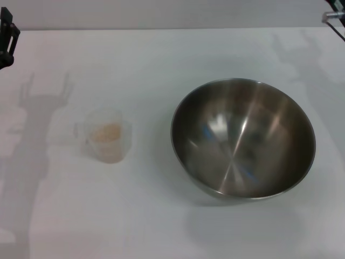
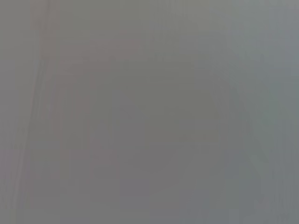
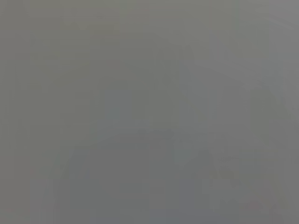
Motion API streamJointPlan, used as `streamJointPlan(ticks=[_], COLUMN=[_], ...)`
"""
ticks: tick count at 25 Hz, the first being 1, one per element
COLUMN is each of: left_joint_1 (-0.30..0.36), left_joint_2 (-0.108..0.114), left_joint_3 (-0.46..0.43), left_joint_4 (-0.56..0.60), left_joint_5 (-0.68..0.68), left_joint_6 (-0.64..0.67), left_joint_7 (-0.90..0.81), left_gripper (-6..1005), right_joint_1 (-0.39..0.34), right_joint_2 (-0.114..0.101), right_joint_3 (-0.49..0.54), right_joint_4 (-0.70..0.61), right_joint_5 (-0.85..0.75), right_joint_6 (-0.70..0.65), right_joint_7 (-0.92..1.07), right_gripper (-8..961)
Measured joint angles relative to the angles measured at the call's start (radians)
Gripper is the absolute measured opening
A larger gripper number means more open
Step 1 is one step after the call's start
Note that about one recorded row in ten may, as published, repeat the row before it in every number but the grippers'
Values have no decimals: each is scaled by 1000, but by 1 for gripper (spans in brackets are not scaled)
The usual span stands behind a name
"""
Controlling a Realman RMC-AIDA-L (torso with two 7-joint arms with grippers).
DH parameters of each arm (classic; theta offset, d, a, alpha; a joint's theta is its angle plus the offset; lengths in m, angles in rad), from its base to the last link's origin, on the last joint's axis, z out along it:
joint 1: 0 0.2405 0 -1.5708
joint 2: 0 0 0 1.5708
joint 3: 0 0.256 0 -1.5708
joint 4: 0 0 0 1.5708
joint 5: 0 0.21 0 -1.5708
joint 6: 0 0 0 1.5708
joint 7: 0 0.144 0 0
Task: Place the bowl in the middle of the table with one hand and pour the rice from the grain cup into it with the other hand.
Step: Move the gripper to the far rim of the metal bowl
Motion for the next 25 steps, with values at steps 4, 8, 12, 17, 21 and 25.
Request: streamJointPlan(ticks=[4,8,12,17,21,25], left_joint_1=[2,4,6,8,8,8], left_joint_2=[1,-1,0,1,1,1], left_joint_3=[-1,-1,-3,-16,-16,-17], left_joint_4=[7,12,12,12,13,14], left_joint_5=[-2,-2,-3,-3,-3,-3], left_joint_6=[3,7,8,8,9,9], left_joint_7=[-2,-8,-9,-10,-10,-10], left_gripper=[811,809,808,805,803,801], right_joint_1=[-44,-30,56,222,311,370], right_joint_2=[3,-1,-4,-6,-9,-17], right_joint_3=[4,42,139,324,369,395], right_joint_4=[-300,-557,-739,-785,-737,-614], right_joint_5=[-14,-12,45,184,183,172], right_joint_6=[417,845,1302,1772,1960,2042], right_joint_7=[25,2,-83,-195,-250,-339], right_gripper=[762,760,758,755,753,751])
